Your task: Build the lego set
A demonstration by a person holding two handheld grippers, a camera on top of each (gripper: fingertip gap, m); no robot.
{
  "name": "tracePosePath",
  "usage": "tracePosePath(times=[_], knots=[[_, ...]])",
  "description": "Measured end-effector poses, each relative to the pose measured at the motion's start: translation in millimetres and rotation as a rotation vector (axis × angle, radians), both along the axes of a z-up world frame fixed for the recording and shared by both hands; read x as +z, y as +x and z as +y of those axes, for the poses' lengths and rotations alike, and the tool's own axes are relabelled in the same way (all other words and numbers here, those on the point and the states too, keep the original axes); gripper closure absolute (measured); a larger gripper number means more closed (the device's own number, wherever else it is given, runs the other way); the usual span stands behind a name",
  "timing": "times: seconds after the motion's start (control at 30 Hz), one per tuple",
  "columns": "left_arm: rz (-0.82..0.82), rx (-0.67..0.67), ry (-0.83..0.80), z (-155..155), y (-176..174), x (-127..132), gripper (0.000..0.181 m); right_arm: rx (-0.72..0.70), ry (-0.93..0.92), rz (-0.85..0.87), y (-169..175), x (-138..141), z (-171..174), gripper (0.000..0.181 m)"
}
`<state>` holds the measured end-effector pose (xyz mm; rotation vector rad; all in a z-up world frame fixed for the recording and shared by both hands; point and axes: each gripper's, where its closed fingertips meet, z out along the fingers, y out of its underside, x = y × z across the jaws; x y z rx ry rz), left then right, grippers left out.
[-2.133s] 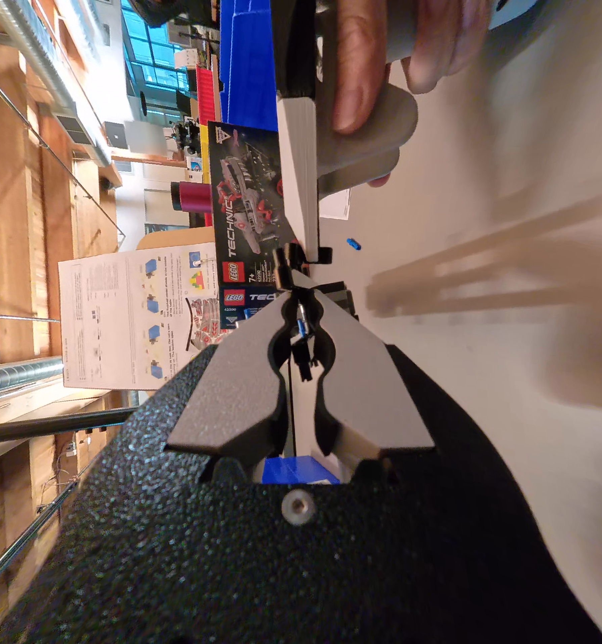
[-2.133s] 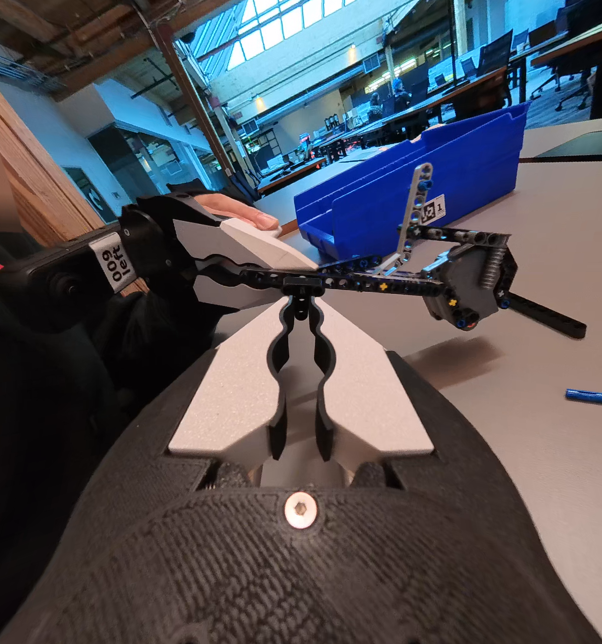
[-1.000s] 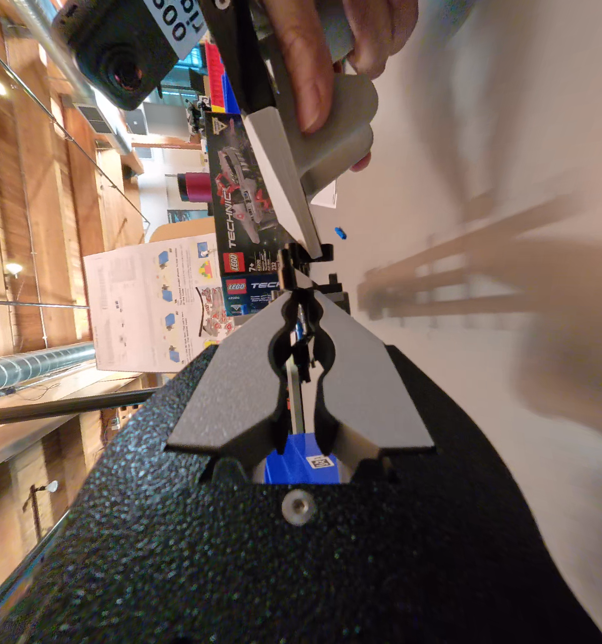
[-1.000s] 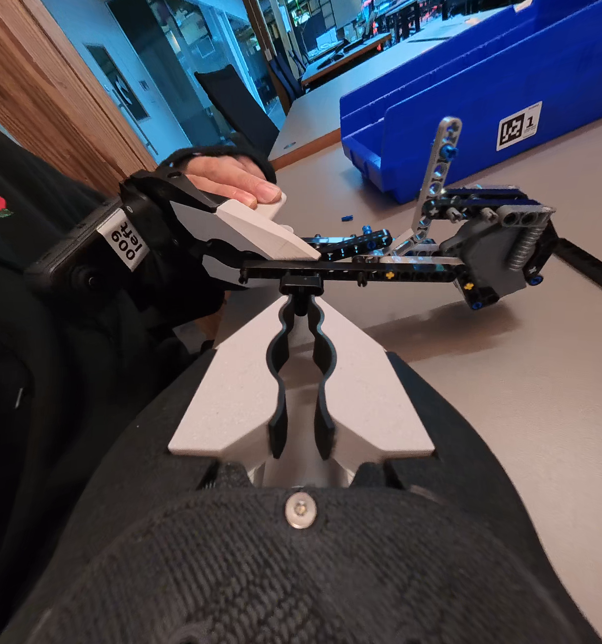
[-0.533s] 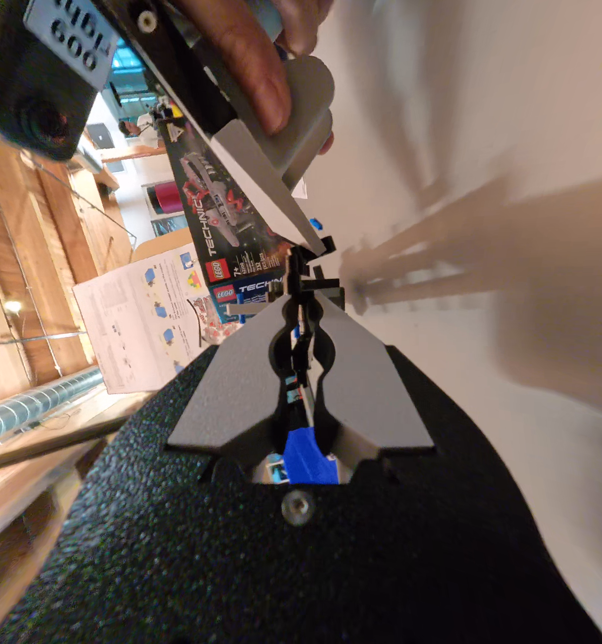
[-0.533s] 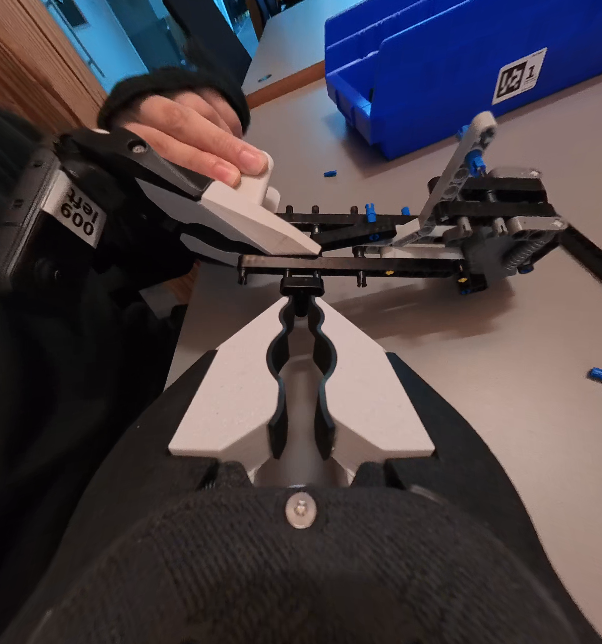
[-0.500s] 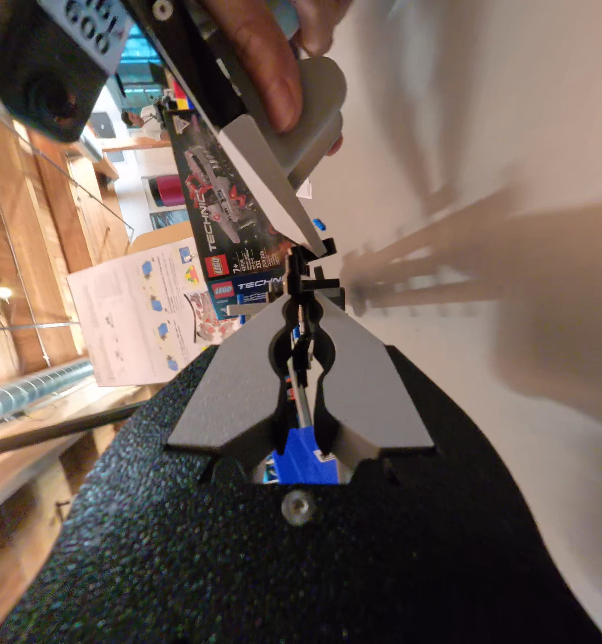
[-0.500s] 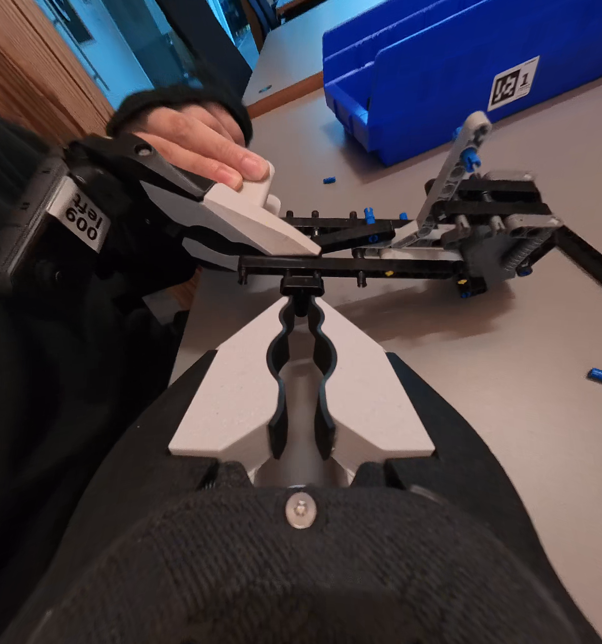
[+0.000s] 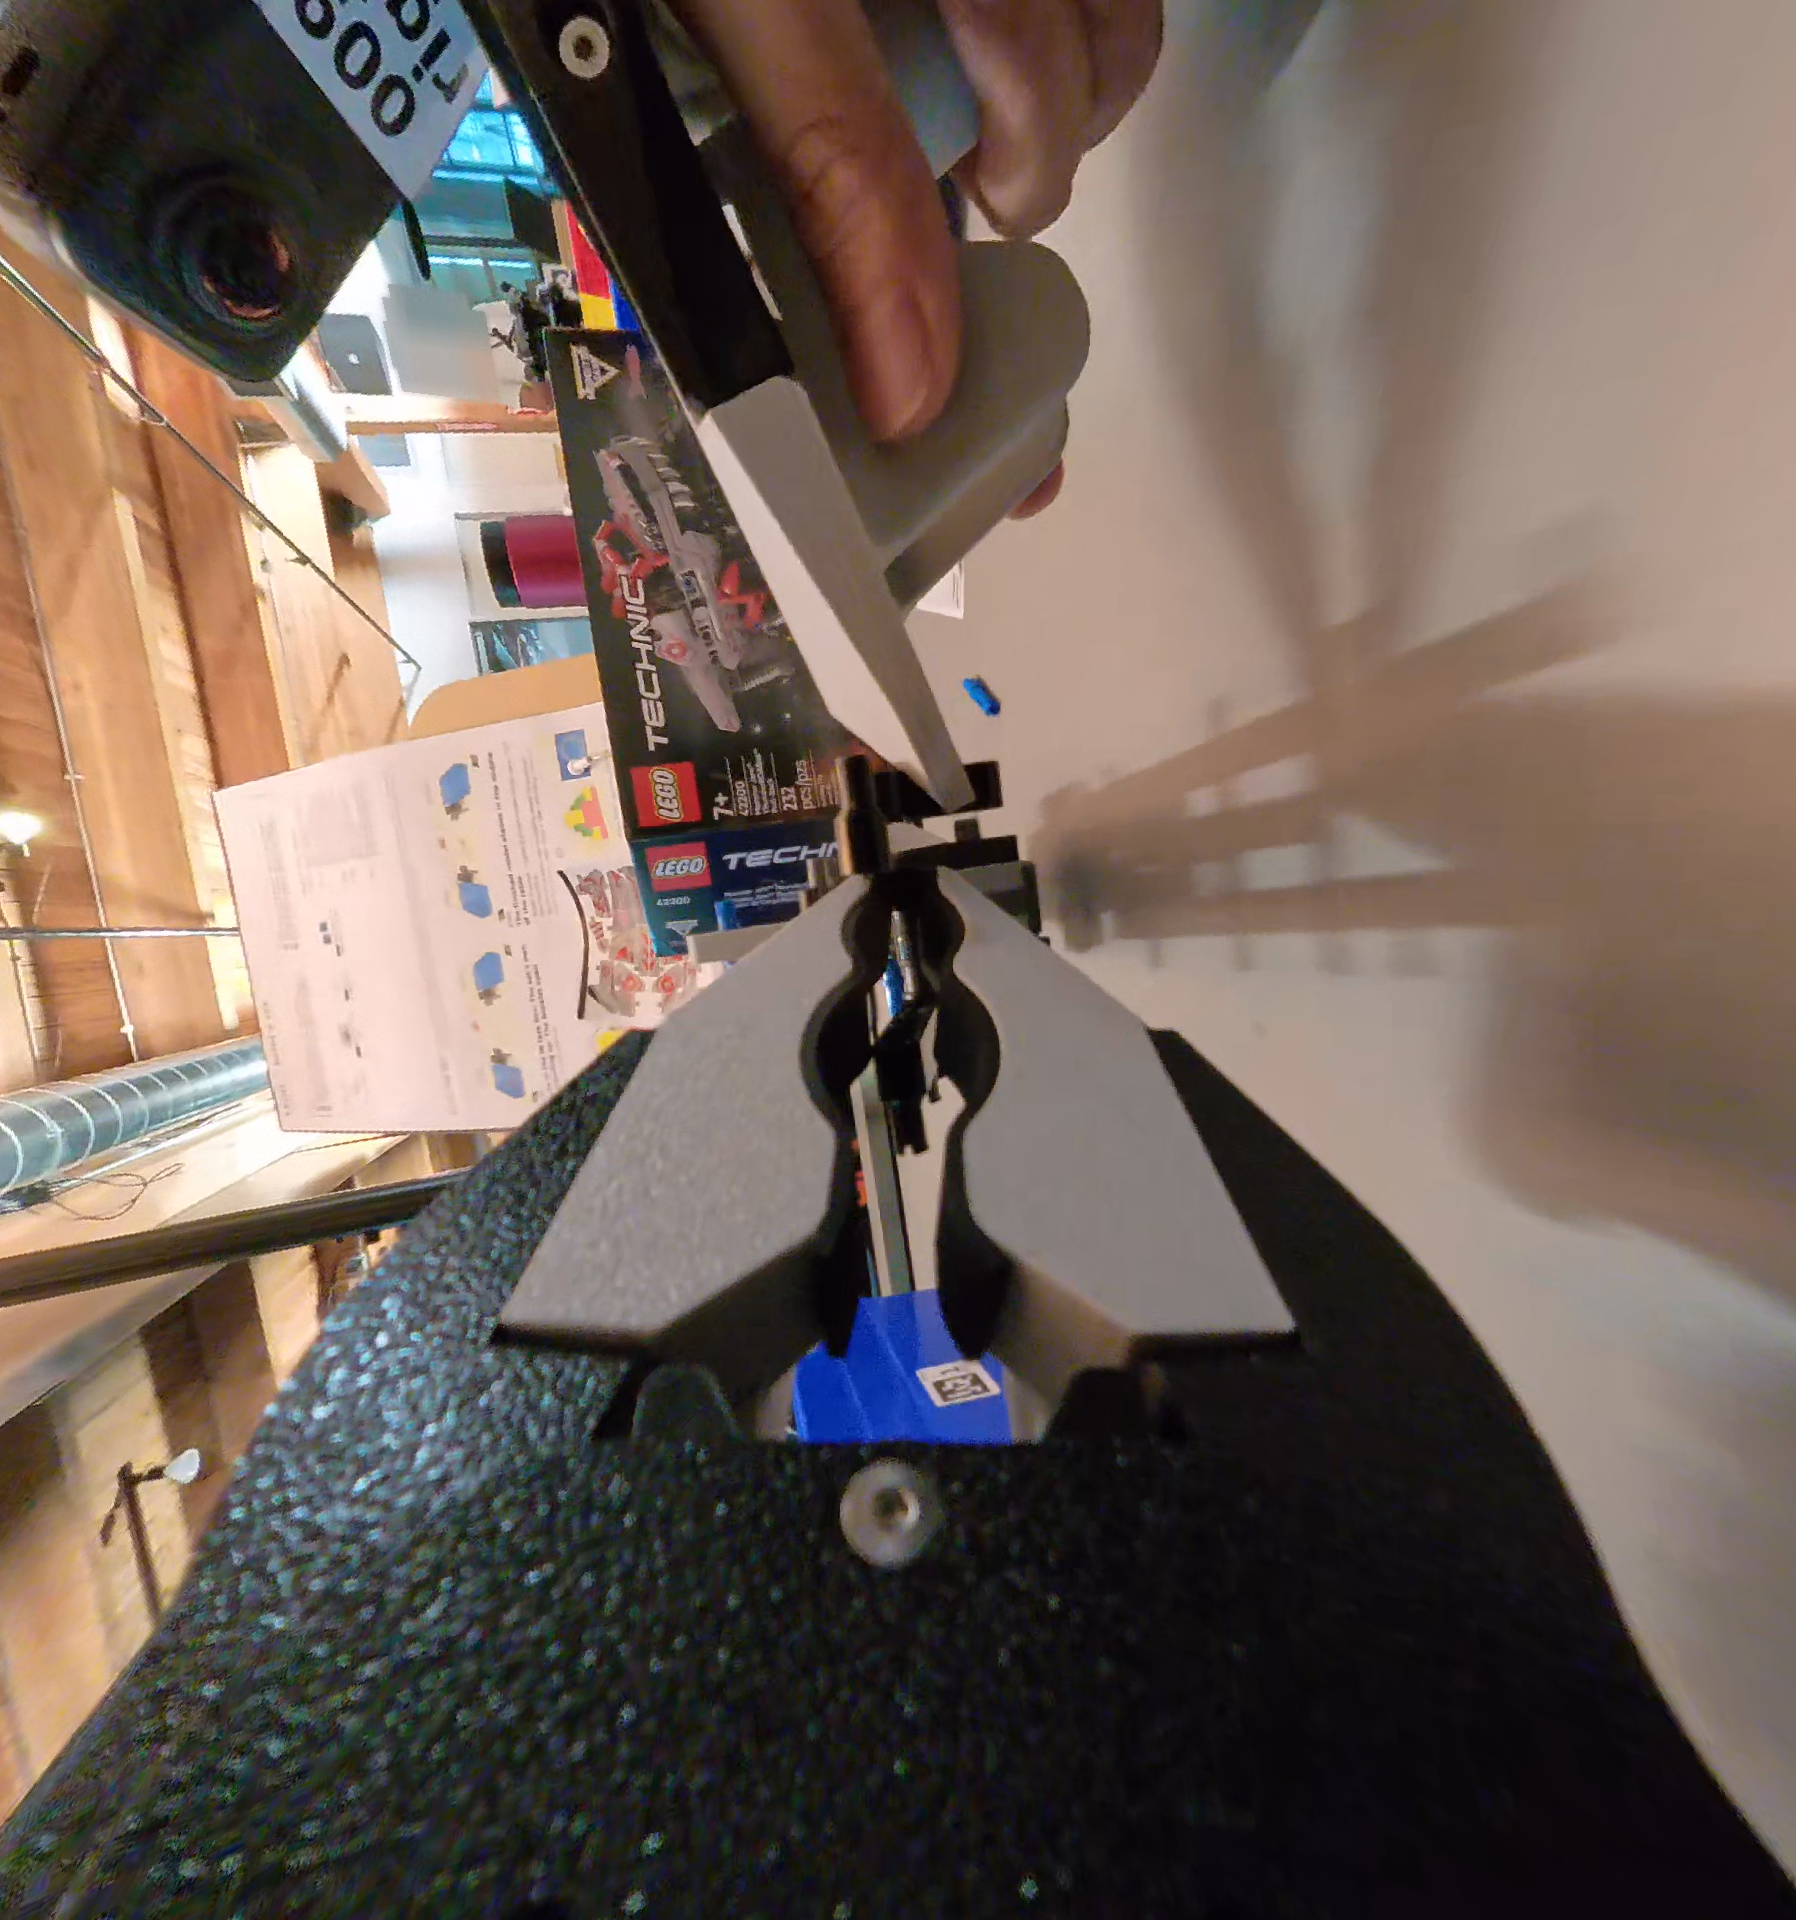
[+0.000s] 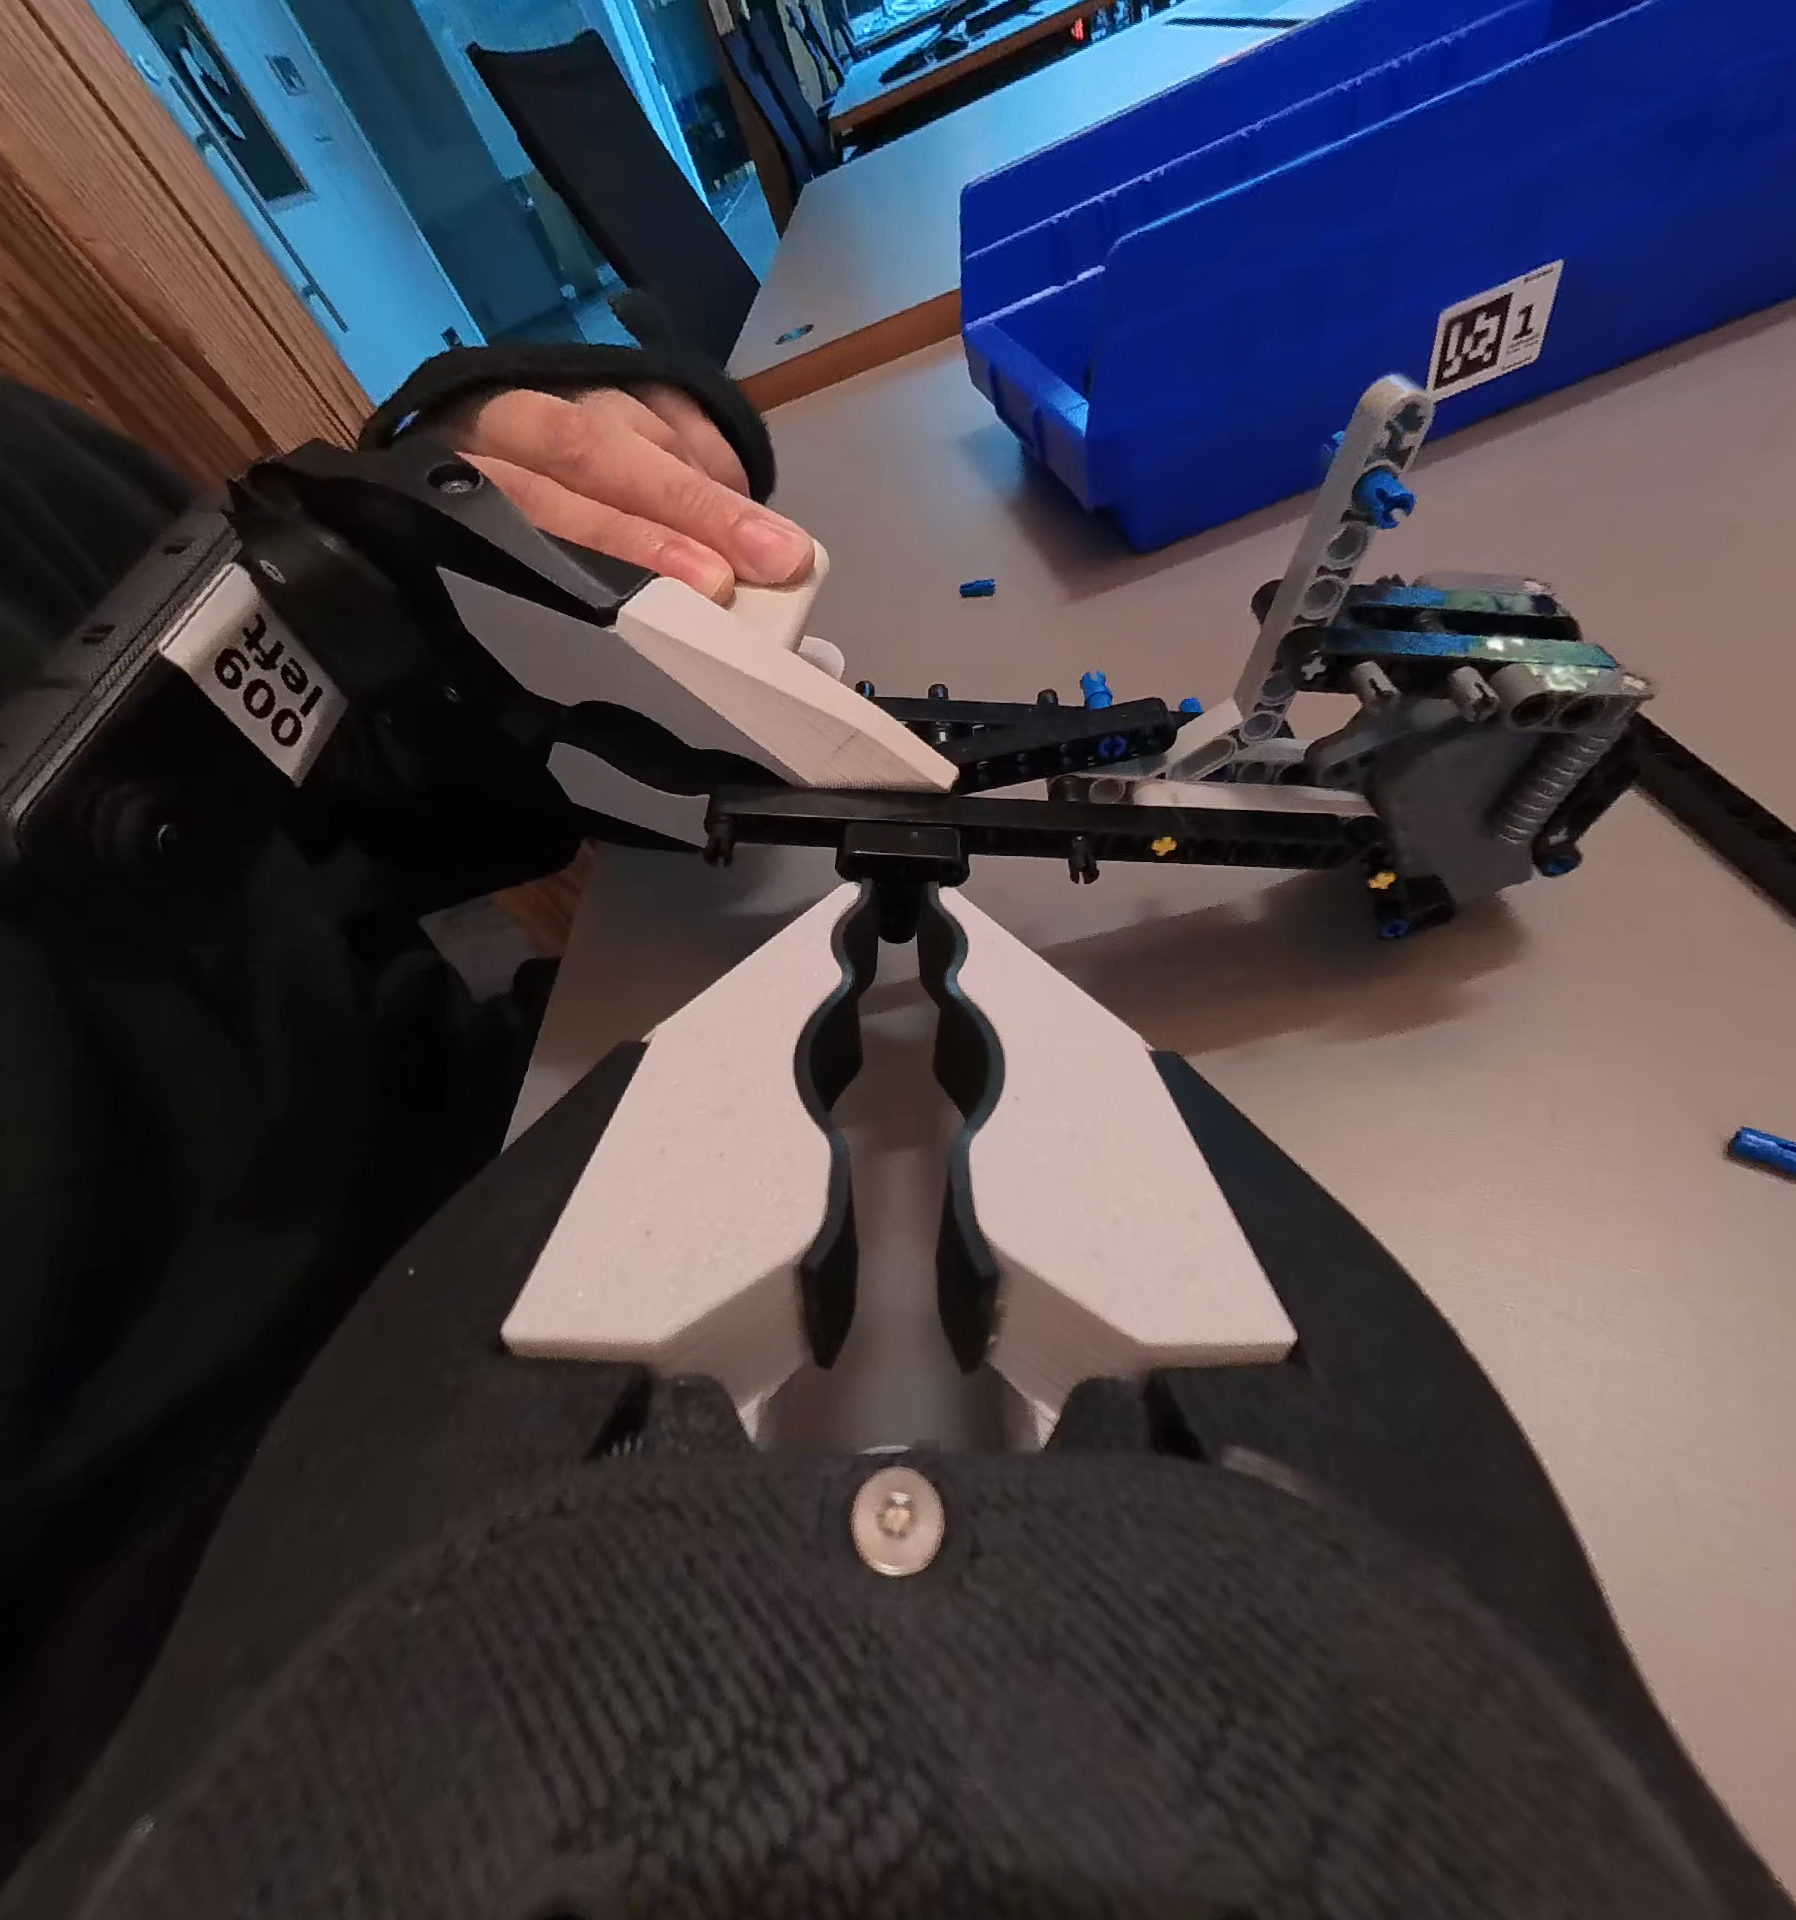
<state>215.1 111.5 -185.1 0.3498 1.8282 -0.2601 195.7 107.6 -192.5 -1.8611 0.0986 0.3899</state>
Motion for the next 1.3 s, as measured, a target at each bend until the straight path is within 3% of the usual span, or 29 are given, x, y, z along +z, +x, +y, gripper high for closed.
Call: tracePosePath(times=[0.17, 0.27, 0.33, 0.43, 0.5, 0.6, 0.67, 0.9, 1.13, 1.3], knots=[[-0.064, 0.01, -0.06, 1, 4, 8, 0.179, -0.034, 0.064, -0.019, 5, 9, 2, 0.177], [-0.08, 0.025, -0.242, 4, 7, 28, 0.178, -0.112, 0.221, -0.137, 9, 36, 5, 0.171], [-0.06, 0.038, -0.395, 8, 10, 44, 0.178, -0.226, 0.291, -0.306, 15, 53, 4, 0.156], [0.009, 0.049, -0.64, 9, 13, 65, 0.178, -0.427, 0.392, -0.708, 18, 82, -2, 0.144], [0.109, 0.049, -0.809, 4, 14, 73, 0.178, -0.505, 0.33, -0.971, 19, 84, -1, 0.144], [0.285, 0.027, -0.978, -9, 14, 74, 0.178, -0.619, 0.221, -1.136, 32, 83, -1, 0.132], [0.389, 0.02, -1.052, -16, 14, 72, 0.178, -0.62, 0.164, -1.176, 36, 77, -2, 0.126], [0.612, 0.009, -1.195, -23, 18, 64, 0.178, -0.605, 0.181, -1.273, 29, 80, -6, 0.143], [0.676, 0.046, -1.23, -20, 21, 53, 0.178, -0.638, 0.132, -1.171, 46, 72, -16, 0.148], [0.748, 0.029, -1.276, -26, 19, 51, 0.178, -0.59, 0.111, -1.197, 42, 65, -7, 0.149]])
